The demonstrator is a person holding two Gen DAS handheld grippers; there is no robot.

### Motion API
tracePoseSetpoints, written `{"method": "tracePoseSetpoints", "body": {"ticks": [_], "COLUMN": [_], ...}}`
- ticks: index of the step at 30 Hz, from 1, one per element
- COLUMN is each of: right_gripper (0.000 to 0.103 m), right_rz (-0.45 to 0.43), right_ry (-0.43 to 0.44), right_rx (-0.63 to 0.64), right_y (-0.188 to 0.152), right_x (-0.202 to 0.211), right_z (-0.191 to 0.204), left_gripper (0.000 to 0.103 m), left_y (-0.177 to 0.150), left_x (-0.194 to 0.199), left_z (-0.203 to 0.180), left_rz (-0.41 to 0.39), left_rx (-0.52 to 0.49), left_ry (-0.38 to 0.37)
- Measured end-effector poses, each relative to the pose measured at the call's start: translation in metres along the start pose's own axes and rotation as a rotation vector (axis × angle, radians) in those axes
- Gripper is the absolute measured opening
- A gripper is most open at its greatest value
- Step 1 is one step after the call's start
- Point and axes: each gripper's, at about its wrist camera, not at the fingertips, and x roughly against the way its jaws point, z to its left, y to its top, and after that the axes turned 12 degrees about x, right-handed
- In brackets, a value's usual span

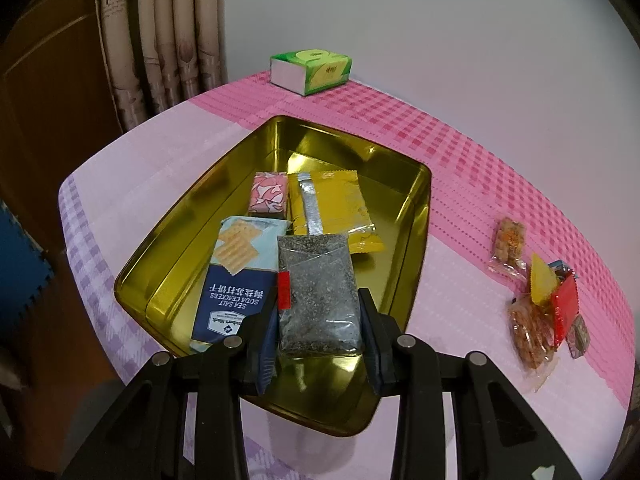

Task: Organize snacks
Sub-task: 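Carry the grey packet over the tin tray and open the right gripper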

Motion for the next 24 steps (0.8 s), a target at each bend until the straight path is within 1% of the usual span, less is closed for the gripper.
{"method": "tracePoseSetpoints", "body": {"ticks": [15, 24], "right_gripper": [0.033, 0.031], "right_rz": [0.035, 0.026], "right_ry": [-0.001, -0.005], "right_rx": [0.005, 0.011], "right_y": [-0.007, -0.007], "right_x": [-0.016, -0.014], "right_z": [0.007, 0.008], "left_gripper": [0.061, 0.061], "left_y": [-0.001, -0.003], "left_x": [-0.002, -0.003], "left_z": [-0.001, -0.003], "left_rz": [0.01, 0.014], "left_rx": [0.0, -0.003], "left_ry": [-0.002, -0.008]}}
